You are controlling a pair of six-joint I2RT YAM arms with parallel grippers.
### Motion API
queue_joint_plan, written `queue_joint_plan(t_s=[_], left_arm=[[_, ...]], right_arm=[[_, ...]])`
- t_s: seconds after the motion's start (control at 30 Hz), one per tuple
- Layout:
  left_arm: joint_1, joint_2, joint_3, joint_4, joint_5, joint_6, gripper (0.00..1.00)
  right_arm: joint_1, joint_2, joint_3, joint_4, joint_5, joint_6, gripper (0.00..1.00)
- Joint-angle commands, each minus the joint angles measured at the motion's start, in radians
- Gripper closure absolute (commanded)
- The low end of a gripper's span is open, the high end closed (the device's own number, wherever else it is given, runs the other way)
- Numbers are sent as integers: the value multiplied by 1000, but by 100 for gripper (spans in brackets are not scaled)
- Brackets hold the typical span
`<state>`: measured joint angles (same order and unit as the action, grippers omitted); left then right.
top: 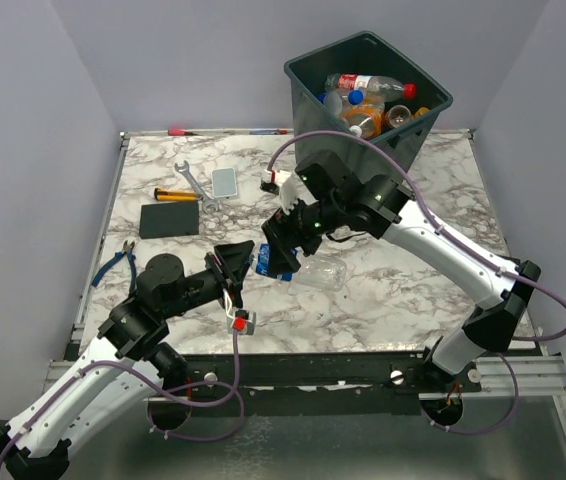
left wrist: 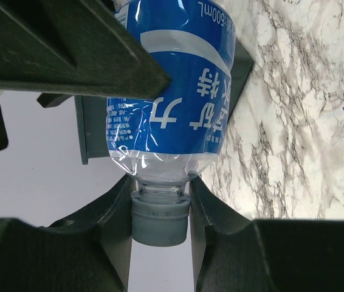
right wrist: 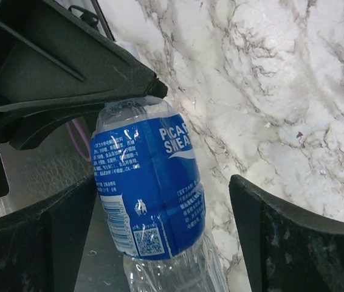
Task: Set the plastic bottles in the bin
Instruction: Place the plastic bottle in the trash bin.
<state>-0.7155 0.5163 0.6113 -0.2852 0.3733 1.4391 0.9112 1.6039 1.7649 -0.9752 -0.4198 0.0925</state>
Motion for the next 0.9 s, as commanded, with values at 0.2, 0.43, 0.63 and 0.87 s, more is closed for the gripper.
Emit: queue_joint_plan(t_s=[0.2,0.43,0.63,0.87], left_arm=[[-4,-11,29,25,5,6,100],[-4,-38,20,95,-16,-104,3],[-4,-50,6,312,-170,-524,1],[-3,71,162,439,-271,-1385,1]], right_arm=[[21,11,-89,64,-76,-13,44],[20,-88,-101,100,15,14,65],[20,-306,-199,314,393,127,65],[20,-717,-651,1113,535,174,65]])
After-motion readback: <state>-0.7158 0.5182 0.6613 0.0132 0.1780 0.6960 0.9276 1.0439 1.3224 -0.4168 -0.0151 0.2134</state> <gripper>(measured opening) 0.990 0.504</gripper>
